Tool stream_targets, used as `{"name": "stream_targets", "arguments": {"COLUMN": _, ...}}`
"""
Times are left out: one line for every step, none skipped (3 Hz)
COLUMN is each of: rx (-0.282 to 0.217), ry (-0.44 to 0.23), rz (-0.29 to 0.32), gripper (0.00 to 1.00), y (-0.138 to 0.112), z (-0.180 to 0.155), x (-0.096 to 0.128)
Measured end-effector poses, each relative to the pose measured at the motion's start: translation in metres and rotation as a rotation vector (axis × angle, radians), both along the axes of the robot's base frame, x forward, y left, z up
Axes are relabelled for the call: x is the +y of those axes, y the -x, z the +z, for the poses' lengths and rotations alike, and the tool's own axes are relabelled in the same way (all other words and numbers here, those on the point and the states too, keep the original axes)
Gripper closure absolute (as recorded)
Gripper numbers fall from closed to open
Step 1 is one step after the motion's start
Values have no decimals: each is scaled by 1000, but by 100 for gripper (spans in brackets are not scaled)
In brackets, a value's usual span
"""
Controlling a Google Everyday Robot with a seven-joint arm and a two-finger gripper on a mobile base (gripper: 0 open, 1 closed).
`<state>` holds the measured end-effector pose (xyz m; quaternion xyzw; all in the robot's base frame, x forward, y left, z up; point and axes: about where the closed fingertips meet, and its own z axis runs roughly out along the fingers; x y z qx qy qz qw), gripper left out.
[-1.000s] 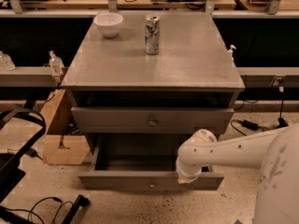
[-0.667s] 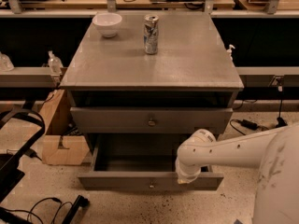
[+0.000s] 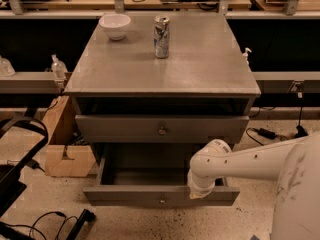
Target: Open middle drawer
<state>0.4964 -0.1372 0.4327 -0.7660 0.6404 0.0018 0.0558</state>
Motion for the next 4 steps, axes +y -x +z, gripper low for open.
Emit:
{"name": "stream_targets", "arguments": {"rx": 36, "ry": -16, "rz": 5, "gripper": 100, "y": 8, "z": -4, "x": 2}}
{"name": "stream_targets", "arguments": {"rx": 36, "ry": -16, "rz": 6, "gripper": 100, "y": 8, "z": -3, "x": 2}}
{"name": "stream_targets", "arguments": {"rx": 36, "ry": -16, "rz": 6, "gripper": 75, "y": 8, "z": -3, "x": 2}}
{"name": "stream_targets", "arguments": {"rx": 36, "ry": -16, "rz": 6, "gripper": 51, "y": 8, "z": -3, "x": 2}}
